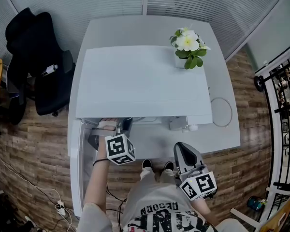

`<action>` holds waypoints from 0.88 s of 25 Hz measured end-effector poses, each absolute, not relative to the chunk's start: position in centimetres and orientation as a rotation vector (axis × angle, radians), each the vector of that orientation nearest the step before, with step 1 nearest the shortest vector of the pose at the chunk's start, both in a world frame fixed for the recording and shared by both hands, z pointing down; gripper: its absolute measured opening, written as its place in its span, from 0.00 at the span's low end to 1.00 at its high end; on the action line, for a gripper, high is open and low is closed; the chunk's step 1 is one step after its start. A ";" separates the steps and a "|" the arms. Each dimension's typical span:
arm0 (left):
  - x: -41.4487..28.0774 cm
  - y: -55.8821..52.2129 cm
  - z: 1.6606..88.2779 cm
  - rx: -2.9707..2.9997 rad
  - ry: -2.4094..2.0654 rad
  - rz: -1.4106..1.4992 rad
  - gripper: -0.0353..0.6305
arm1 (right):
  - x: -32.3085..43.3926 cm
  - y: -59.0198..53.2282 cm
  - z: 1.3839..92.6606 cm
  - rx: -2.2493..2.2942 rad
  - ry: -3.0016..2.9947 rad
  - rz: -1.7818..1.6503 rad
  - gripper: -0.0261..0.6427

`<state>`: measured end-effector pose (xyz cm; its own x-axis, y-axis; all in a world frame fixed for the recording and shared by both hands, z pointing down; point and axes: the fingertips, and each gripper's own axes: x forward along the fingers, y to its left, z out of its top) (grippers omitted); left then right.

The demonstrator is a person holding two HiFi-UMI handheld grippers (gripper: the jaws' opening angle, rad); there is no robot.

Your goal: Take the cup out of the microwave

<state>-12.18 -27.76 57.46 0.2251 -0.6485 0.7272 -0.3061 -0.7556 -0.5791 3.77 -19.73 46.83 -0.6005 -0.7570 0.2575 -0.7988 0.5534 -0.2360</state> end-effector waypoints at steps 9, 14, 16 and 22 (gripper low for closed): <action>-12.0 -27.3 56.7 -2.222 0.901 -1.505 0.11 | 3.8 -19.4 46.7 1.337 -2.660 0.497 0.08; -11.9 -26.6 56.3 -2.242 0.900 -1.498 0.11 | 3.6 -18.9 46.5 1.334 -2.668 0.494 0.08; -11.9 -26.2 56.2 -2.255 0.898 -1.491 0.11 | 3.5 -18.7 46.4 1.332 -2.672 0.492 0.08; -11.7 -24.7 55.7 -2.272 0.886 -1.485 0.11 | 3.4 -17.9 46.1 1.325 -2.684 0.484 0.08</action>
